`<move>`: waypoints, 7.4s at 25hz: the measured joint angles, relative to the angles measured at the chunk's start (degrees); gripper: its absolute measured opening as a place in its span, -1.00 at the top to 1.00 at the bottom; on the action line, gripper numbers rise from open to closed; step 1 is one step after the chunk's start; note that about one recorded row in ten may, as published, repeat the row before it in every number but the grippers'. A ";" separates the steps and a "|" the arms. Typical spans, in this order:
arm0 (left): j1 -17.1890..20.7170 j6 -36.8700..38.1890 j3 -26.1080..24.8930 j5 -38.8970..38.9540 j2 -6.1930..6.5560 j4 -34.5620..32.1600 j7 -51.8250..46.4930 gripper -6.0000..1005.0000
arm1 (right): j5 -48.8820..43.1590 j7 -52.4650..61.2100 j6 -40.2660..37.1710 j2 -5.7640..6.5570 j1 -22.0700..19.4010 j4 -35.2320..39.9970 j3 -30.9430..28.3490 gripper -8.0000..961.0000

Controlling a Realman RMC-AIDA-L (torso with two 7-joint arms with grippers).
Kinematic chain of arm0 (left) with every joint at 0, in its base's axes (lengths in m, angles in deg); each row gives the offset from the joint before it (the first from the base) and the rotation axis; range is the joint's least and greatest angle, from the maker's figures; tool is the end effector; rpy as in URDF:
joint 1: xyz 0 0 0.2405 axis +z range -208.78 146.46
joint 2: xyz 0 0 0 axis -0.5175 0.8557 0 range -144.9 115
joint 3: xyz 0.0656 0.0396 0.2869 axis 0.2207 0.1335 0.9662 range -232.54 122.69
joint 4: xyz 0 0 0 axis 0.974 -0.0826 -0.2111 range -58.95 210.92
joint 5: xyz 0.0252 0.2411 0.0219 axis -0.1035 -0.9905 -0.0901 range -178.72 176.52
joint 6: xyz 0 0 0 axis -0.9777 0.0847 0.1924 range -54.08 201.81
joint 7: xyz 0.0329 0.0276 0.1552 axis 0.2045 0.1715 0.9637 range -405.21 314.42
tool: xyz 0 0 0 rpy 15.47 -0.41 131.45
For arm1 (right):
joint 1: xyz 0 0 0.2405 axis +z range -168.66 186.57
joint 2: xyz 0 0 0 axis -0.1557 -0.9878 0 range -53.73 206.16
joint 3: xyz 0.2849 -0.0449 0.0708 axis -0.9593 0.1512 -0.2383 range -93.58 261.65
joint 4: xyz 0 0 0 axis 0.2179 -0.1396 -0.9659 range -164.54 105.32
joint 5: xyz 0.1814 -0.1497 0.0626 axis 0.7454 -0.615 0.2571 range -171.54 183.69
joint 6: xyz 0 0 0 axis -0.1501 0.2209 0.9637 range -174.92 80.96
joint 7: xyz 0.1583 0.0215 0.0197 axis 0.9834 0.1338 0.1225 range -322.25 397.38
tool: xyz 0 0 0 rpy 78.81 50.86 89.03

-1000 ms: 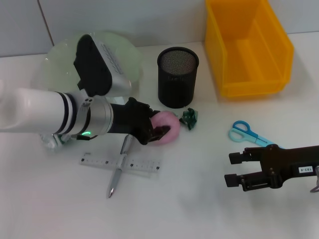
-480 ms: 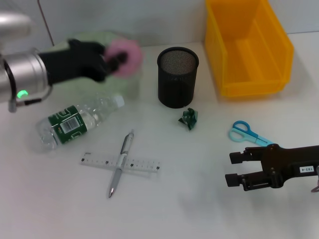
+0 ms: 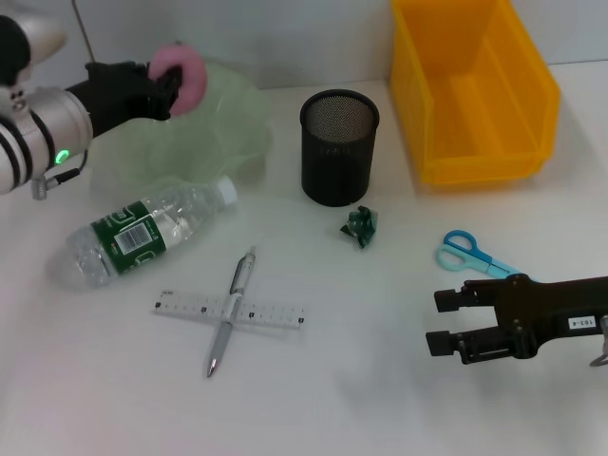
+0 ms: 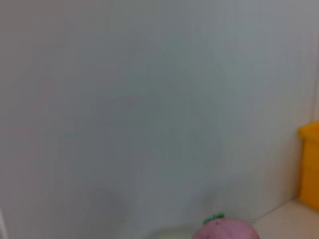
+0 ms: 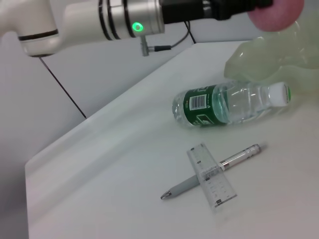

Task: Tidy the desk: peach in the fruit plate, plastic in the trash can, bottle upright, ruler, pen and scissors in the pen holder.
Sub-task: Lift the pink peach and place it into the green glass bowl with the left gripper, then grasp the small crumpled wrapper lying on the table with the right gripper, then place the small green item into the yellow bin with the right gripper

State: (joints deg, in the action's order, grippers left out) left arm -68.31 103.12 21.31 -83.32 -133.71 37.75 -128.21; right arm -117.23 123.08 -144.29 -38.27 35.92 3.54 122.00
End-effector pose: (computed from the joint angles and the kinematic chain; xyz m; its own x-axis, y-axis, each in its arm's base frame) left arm -0.2516 0.5135 -0.0593 0.8210 0.2791 0.4981 0.5633 -0.5379 -0.6271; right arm 0.3537 0.3315 -0.0196 0.7318 -0.5599 -0.3885 -0.5929 -0.8042 0.0421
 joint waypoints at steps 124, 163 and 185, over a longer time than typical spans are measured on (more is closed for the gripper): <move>9.81 57.66 -11.55 -17.36 1.95 0.18 -4.43 -0.56 | -27.77 37.83 29.28 -4.87 31.76 4.29 32.69 -0.60; 9.44 57.76 -11.55 -17.09 2.04 0.09 -5.08 -0.56 | -26.43 34.12 33.68 -5.12 32.42 -0.69 34.10 -0.14; 9.82 57.95 -12.02 -17.30 2.22 -0.25 -5.01 -0.56 | -6.43 36.25 17.31 -4.61 8.03 42.19 18.53 0.30</move>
State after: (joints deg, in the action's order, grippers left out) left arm -58.49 161.06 9.29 -100.62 -131.49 37.50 -133.22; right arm -123.66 159.32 -126.98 -42.89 43.95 45.73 140.53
